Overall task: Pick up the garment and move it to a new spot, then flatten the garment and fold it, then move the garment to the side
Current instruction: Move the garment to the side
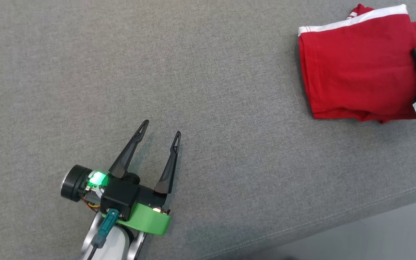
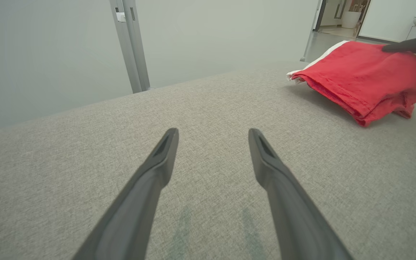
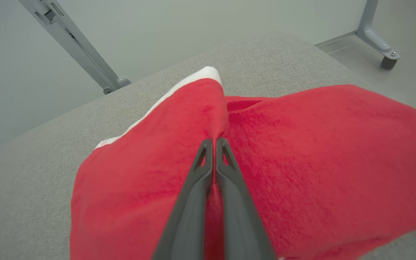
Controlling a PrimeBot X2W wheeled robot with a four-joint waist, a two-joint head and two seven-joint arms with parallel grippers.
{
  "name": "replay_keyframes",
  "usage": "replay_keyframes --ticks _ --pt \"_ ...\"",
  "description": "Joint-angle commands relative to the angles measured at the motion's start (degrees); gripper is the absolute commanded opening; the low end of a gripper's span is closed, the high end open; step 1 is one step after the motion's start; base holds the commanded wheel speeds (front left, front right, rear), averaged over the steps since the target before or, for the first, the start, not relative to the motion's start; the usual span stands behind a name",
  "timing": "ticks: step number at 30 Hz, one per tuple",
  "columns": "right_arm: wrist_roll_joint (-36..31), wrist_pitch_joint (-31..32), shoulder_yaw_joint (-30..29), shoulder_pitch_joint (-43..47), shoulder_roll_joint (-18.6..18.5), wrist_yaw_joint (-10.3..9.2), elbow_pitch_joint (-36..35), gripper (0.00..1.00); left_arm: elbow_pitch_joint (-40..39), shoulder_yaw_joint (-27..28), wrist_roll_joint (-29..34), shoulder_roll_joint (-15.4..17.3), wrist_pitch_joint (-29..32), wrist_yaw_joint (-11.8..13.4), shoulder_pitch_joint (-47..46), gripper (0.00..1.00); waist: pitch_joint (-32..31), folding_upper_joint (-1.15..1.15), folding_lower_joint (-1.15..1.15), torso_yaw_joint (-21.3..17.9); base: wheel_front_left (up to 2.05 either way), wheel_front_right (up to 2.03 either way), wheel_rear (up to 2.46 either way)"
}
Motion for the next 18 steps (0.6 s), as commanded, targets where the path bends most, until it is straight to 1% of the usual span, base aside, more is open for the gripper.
replay_keyframes --ticks 1,7,18 --pt "-1.30 -1.26 0.56 -1.68 -0.73 -0.02 1.44 0.00 -0.31 0.25 0.39 0.82 -0.18 -0.24 -1.38 1.00 2.64 -0.01 0.00 -1.21 0.00 0.00 0.00" --pt "-2.42 -2.87 0.84 -3.96 -2.50 -0.03 3.76 0.00 -0.74 0.30 0.56 1.69 -0.18 -0.48 -2.18 1.00 4.35 -0.01 0.00 -0.69 0.00 0.00 0.00" --pt "-4.90 -3.80 1.15 -5.91 -7.98 -0.03 5.97 0.00 -1.33 0.24 0.75 2.65 -0.18 -0.38 -2.98 1.00 6.18 -0.01 0.00 0.36 0.00 0.00 0.00"
